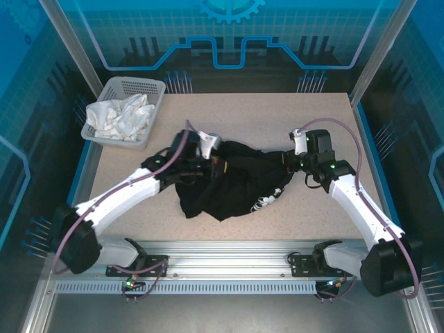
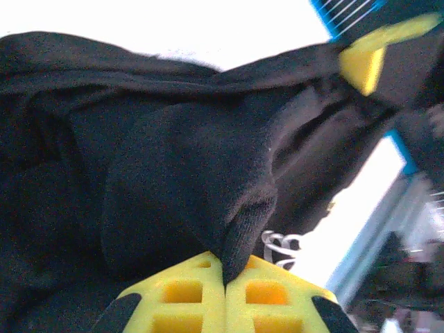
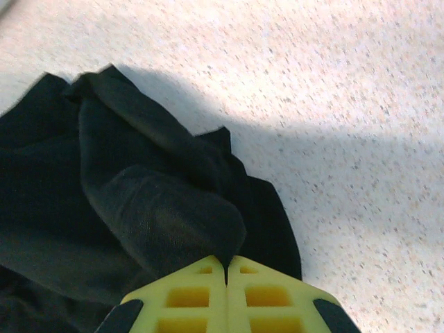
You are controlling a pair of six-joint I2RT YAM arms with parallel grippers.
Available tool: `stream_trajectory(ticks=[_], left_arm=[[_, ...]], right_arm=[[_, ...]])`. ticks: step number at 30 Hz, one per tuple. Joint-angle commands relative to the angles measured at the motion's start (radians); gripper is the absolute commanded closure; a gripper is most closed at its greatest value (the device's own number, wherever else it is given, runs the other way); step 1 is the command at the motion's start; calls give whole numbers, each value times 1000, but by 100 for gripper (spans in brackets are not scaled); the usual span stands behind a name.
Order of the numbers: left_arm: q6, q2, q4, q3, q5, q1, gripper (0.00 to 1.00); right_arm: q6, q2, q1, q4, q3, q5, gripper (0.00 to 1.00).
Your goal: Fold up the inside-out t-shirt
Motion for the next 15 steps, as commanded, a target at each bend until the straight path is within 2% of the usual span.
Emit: stream_trajectory(ticks=[1,6,9,10,13,15], left_arm=[[-151,-72,27,-31,285,47,100],[-170,-196,5,-8,375,99,100],[-170,-222,16,-8,405,110,100],[-169,-218,21,-8,406,112,100],[-179,-171,45,-1,408,111,100],[-211,-132,82,5,423,112,100]], right_arm=[[-21,-35,28,78,-30,-64,94],[-40,-87,41,73,-9,-43,94],[-23,-71,42,67,-6,66,93],[-12,-39,37,53,-5,107,90],[0,125,30,-82,142,146,72],[-17,158,52,-120,176,164,60]])
